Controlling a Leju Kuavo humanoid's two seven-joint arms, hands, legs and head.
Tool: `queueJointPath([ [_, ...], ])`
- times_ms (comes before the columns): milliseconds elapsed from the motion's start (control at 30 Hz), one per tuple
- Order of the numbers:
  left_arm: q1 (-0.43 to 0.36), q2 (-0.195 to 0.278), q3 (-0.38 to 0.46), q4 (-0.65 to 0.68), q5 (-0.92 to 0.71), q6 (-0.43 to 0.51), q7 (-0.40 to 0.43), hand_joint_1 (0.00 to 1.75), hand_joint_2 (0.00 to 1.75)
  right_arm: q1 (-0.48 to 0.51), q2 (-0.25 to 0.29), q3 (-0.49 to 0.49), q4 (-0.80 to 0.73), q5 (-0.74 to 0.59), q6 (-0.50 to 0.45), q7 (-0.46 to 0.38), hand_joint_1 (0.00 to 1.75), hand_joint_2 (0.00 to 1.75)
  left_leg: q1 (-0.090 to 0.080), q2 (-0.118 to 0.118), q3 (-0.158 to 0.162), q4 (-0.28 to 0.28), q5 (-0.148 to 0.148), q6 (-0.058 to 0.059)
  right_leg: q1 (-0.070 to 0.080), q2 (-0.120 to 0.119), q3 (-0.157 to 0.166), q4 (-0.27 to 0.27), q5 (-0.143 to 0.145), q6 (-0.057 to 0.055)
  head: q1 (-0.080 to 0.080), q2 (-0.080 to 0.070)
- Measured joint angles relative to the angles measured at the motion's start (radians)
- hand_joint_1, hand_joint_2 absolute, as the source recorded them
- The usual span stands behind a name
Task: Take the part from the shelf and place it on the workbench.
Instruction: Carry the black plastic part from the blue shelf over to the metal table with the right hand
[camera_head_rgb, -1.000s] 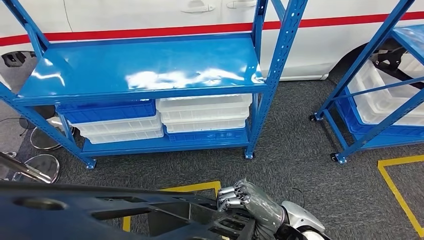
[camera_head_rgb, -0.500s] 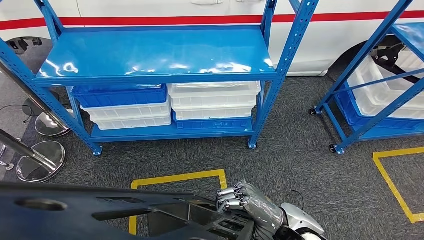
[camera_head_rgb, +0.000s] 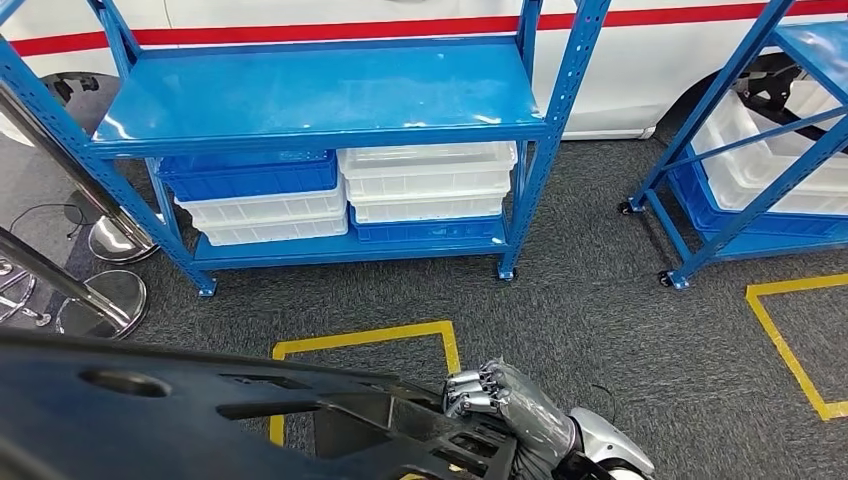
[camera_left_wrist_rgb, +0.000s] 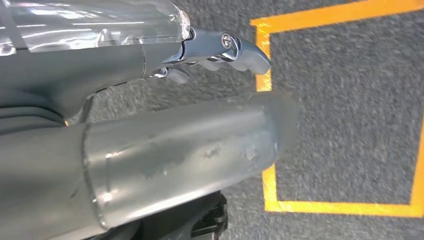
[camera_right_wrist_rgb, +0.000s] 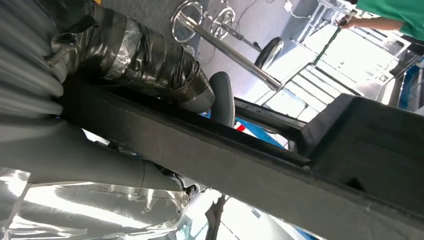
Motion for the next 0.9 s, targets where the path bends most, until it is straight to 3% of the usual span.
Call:
queueJointPath([
  [33, 0.000, 0.001, 0.000, 0.000, 0.000, 0.000, 0.000, 0.00, 0.00, 0.002, 0.000, 0.000, 0.000, 0.000, 0.000, 0.000, 1.75, 1.75, 0.006, 0.000, 0.017, -0.001, 0.024, -0.009, -0.006, 0.000, -0.019, 0.014, 0.004, 0.005, 0.000, 0.000],
  [67, 0.000, 0.002, 0.000, 0.000, 0.000, 0.000, 0.000, 0.00, 0.00, 0.004, 0.000, 0.000, 0.000, 0.000, -0.001, 0.000, 1.75, 1.75, 0.014, 0.000, 0.050, -0.036, 0.055, -0.018, -0.011, 0.000, -0.038, 0.029, 0.007, 0.011, 0.000, 0.000],
  [100, -0.001, 0.003, 0.000, 0.000, 0.000, 0.000, 0.000, 0.00, 0.00, 0.005, 0.000, -0.001, 0.000, 0.000, -0.001, 0.000, 1.75, 1.75, 0.020, 0.000, 0.091, -0.094, 0.068, -0.030, -0.016, 0.000, -0.057, 0.047, 0.009, 0.018, 0.000, 0.000],
  [133, -0.002, 0.004, 0.000, 0.000, 0.000, 0.000, 0.000, 0.00, 0.00, 0.005, 0.000, -0.001, 0.000, 0.000, -0.002, 0.000, 1.75, 1.75, 0.022, -0.003, 0.132, -0.156, 0.066, -0.035, -0.017, 0.001, -0.074, 0.063, 0.011, 0.025, -0.001, 0.000],
  [200, -0.004, 0.005, 0.000, 0.000, 0.000, 0.000, -0.001, 0.00, 0.00, 0.007, 0.000, -0.003, 0.000, -0.004, -0.002, 0.000, 1.75, 1.75, 0.020, -0.008, 0.171, -0.228, 0.040, -0.026, -0.015, 0.003, -0.093, 0.082, 0.020, 0.042, -0.001, 0.000],
  [267, -0.003, 0.005, 0.000, 0.000, -0.002, 0.001, -0.001, 0.00, 0.00, 0.011, 0.000, -0.007, 0.000, -0.014, 0.000, -0.003, 1.75, 1.75, 0.016, -0.008, 0.163, -0.232, 0.045, 0.000, -0.015, 0.004, -0.099, 0.082, 0.035, 0.056, 0.000, 0.000],
  [300, -0.003, 0.006, 0.000, 0.000, -0.003, 0.001, -0.001, 0.00, 0.00, 0.014, -0.001, -0.011, 0.000, -0.018, 0.004, -0.005, 1.75, 1.75, 0.016, -0.005, 0.154, -0.232, 0.054, 0.012, -0.017, 0.005, -0.105, 0.086, 0.029, 0.062, 0.000, 0.000],
  [333, -0.003, 0.006, 0.000, 0.001, -0.004, 0.002, -0.001, 0.00, 0.00, 0.017, -0.001, -0.014, 0.001, -0.021, 0.008, -0.008, 1.75, 1.75, 0.016, -0.003, 0.143, -0.234, 0.066, 0.024, -0.019, 0.005, -0.113, 0.101, 0.004, 0.066, 0.000, 0.000],
  [400, -0.004, 0.010, 0.000, 0.001, -0.005, 0.002, -0.002, 0.00, 0.00, 0.022, -0.001, -0.022, 0.001, -0.027, 0.019, -0.011, 1.75, 1.75, 0.013, 0.003, 0.114, -0.235, 0.092, 0.042, -0.020, 0.007, -0.134, 0.185, -0.097, 0.070, 0.000, 0.000],
  [433, -0.003, 0.012, 0.000, 0.001, -0.006, 0.002, -0.003, 0.00, 0.00, 0.024, -0.001, -0.025, 0.002, -0.031, 0.028, -0.014, 1.75, 1.75, 0.010, 0.004, 0.099, -0.234, 0.105, 0.047, -0.019, 0.007, -0.143, 0.247, -0.147, 0.071, 0.000, 0.000],
  [467, -0.003, 0.015, 0.000, 0.001, -0.007, 0.002, -0.004, 0.00, 0.00, 0.026, -0.001, -0.028, 0.004, -0.037, 0.041, -0.019, 1.75, 1.75, 0.007, 0.005, 0.083, -0.234, 0.117, 0.049, -0.018, 0.008, -0.148, 0.304, -0.177, 0.071, 0.000, 0.000],
  [500, -0.003, 0.017, 0.000, 0.001, -0.009, 0.001, -0.005, 0.00, 0.00, 0.027, -0.001, -0.030, 0.005, -0.041, 0.055, -0.028, 1.75, 1.75, 0.005, 0.006, 0.067, -0.233, 0.129, 0.049, -0.017, 0.009, -0.144, 0.342, -0.181, 0.069, 0.000, 0.000],
  [533, -0.003, 0.020, 0.000, 0.001, -0.011, 0.000, -0.006, 0.00, 0.00, 0.027, -0.001, -0.030, 0.007, -0.044, 0.069, -0.039, 1.75, 1.75, 0.002, 0.007, 0.052, -0.233, 0.141, 0.049, -0.016, 0.010, -0.126, 0.350, -0.163, 0.065, 0.000, 0.000],
  [600, -0.004, 0.026, 0.000, 0.001, -0.014, 0.001, -0.005, 0.00, 0.00, 0.027, -0.001, -0.031, 0.007, -0.044, 0.085, -0.058, 1.75, 1.75, -0.002, 0.007, 0.026, -0.232, 0.162, 0.047, -0.011, 0.011, -0.040, 0.267, -0.109, 0.050, 0.000, 0.000],
  [667, -0.003, 0.030, 0.000, 0.001, -0.014, 0.004, -0.003, 0.00, 0.00, 0.027, -0.001, -0.031, 0.000, -0.039, 0.085, -0.065, 1.75, 1.75, -0.005, 0.006, 0.012, -0.233, 0.180, 0.040, -0.002, 0.010, 0.070, 0.113, -0.112, 0.032, 0.000, 0.000],
  [700, -0.002, 0.034, 0.001, 0.001, -0.013, 0.008, 0.001, 0.00, 0.00, 0.028, -0.001, -0.031, -0.005, -0.037, 0.083, -0.067, 1.75, 1.75, -0.003, 0.006, 0.010, -0.235, 0.188, 0.034, 0.003, 0.010, 0.105, 0.057, -0.126, 0.026, 0.000, 0.000],
  [733, -0.001, 0.037, 0.001, 0.001, -0.012, 0.012, 0.007, 0.00, 0.00, 0.029, -0.001, -0.032, -0.010, -0.037, 0.083, -0.069, 1.75, 1.75, -0.002, 0.007, 0.010, -0.240, 0.198, 0.026, 0.006, 0.010, 0.119, 0.026, -0.135, 0.023, 0.000, 0.000],
  [800, 0.001, 0.046, 0.004, 0.001, -0.011, 0.021, 0.023, 0.00, 0.00, 0.032, 0.000, -0.033, -0.016, -0.043, 0.090, -0.074, 1.75, 1.75, 0.002, 0.009, 0.009, -0.249, 0.211, 0.012, 0.007, 0.012, 0.112, 0.010, -0.115, 0.016, 0.000, 0.000],
  [833, 0.002, 0.050, 0.004, 0.001, -0.011, 0.025, 0.030, 0.00, 0.00, 0.032, 0.000, -0.034, -0.017, -0.048, 0.095, -0.077, 1.75, 1.75, 0.003, 0.009, 0.003, -0.242, 0.195, 0.007, 0.004, 0.014, 0.105, 0.004, -0.101, 0.009, 0.000, 0.000],
  [900, 0.003, 0.059, 0.005, 0.001, -0.011, 0.026, 0.037, 0.00, 0.00, 0.034, 0.001, -0.034, -0.018, -0.056, 0.103, -0.081, 1.75, 1.75, 0.003, 0.006, -0.019, -0.169, 0.112, 0.002, 0.001, 0.019, 0.085, -0.004, -0.075, 0.000, -0.001, 0.000],
])
